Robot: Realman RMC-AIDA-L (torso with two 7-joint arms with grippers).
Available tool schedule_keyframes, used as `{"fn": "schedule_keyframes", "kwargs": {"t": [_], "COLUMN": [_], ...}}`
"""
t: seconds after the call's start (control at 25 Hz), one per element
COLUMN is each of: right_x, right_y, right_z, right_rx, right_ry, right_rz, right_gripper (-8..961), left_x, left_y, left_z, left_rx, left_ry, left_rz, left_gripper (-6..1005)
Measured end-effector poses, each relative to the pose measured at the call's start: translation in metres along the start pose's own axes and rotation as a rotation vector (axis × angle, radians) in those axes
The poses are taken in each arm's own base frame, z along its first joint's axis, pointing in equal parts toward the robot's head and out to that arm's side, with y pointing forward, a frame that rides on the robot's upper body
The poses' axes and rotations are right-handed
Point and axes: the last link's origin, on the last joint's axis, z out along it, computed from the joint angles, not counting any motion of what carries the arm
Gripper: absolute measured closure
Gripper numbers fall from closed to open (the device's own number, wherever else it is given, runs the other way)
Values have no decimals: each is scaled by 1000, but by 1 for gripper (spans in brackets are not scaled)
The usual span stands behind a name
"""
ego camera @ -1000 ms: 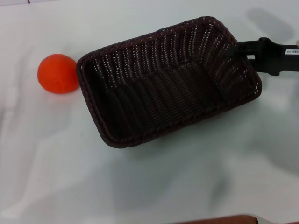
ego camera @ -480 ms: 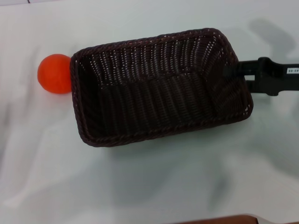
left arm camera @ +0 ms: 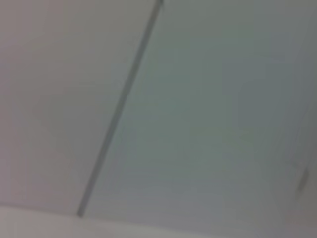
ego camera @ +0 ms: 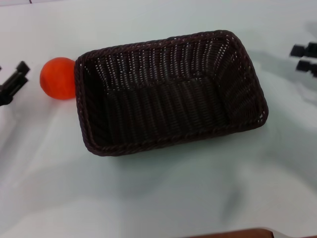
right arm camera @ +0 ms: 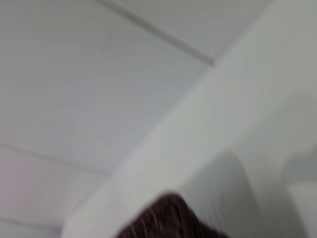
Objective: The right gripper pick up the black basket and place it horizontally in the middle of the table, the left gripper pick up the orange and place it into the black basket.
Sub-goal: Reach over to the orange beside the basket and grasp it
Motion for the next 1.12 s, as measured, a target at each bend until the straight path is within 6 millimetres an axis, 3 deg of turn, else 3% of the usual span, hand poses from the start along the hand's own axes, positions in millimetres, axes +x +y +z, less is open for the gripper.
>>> {"fn": "schedule_keyframes", "kwargs": {"t": [0.16,0.48,0.84,1.12], "right_x": [7,6,3,1], "right_y": [-4,-6,10,15], "right_z": [-11,-8,-15,-14], "right_rx": [62,126,145,143], "right_ry": [81,135,221,236], "right_rz": [-44,-105,-74,-63], "right_gripper": [344,345,347,349], "left_x": [-2,-8,-9,-6], "left_y": [1,9,5,2], "left_z": [20,58,61,59], "left_rx": [-8,-16,-9,5], "left_ry": [-81,-227,-279,-262], "left_rz": [40,123,133,138], "left_gripper": [170,191,214,481]}}
